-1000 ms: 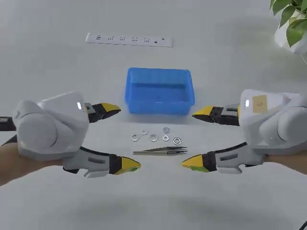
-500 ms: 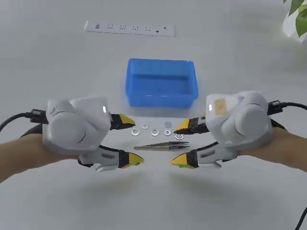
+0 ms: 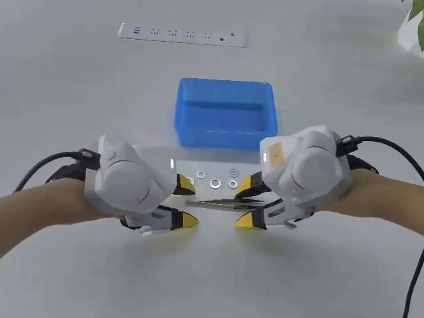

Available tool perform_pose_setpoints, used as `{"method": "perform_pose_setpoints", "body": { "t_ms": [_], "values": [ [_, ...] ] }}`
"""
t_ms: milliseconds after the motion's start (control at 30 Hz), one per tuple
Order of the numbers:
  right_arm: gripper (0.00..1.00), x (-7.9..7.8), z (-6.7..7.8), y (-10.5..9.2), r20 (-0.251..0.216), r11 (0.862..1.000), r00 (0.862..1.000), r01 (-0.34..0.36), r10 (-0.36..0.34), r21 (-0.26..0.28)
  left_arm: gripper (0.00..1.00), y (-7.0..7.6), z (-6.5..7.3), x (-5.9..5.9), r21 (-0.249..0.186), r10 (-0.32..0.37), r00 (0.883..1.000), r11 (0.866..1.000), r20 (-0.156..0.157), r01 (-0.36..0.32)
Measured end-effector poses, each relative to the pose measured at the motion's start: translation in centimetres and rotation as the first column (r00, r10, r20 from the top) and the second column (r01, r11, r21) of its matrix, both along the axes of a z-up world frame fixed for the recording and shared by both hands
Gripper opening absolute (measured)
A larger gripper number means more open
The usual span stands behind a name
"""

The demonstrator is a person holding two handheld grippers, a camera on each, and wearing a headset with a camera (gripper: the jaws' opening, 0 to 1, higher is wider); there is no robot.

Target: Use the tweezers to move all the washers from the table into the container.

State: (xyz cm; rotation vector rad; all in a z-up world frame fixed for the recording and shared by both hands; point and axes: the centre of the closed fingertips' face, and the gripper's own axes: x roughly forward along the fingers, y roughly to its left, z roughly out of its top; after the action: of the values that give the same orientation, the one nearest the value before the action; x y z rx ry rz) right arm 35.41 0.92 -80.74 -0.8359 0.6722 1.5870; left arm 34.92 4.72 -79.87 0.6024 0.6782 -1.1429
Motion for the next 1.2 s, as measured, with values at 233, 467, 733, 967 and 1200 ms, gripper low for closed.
{"method": "perform_pose_setpoints", "body": {
  "t_ms": [233,467,733,967,1200],
  "values": [
    [0.18,-0.1,0.0,0.0,0.013,1.0,1.0,-0.018,0.018,-0.003,0.09,-0.7,-0.2,-0.3,0.008,-0.032,0.999,0.999,-0.028,0.033],
    [0.11,0.1,0.0,0.1,0.01,1.0,1.0,0.006,-0.006,-0.011,0.06,-0.6,-0.3,-0.3,-0.009,-0.042,0.998,0.999,-0.047,0.042],
    [0.09,0.1,0.0,0.1,0.03,0.999,0.999,0.04,-0.04,-0.014,0.05,-0.4,-0.3,-0.3,0.008,0.02,0.999,1.0,-0.042,-0.02],
    [0.09,-0.2,0.3,0.0,0.035,0.997,0.997,0.075,-0.075,0.006,0.04,-0.4,1.0,-1.0,0.019,-0.001,1.0,1.0,0.019,0.0],
    [0.09,-0.9,1.2,0.3,0.043,0.995,0.996,0.074,-0.078,0.07,0.04,-0.6,3.6,-1.5,-0.018,-0.022,0.999,1.0,0.048,0.023]
  ]
}}
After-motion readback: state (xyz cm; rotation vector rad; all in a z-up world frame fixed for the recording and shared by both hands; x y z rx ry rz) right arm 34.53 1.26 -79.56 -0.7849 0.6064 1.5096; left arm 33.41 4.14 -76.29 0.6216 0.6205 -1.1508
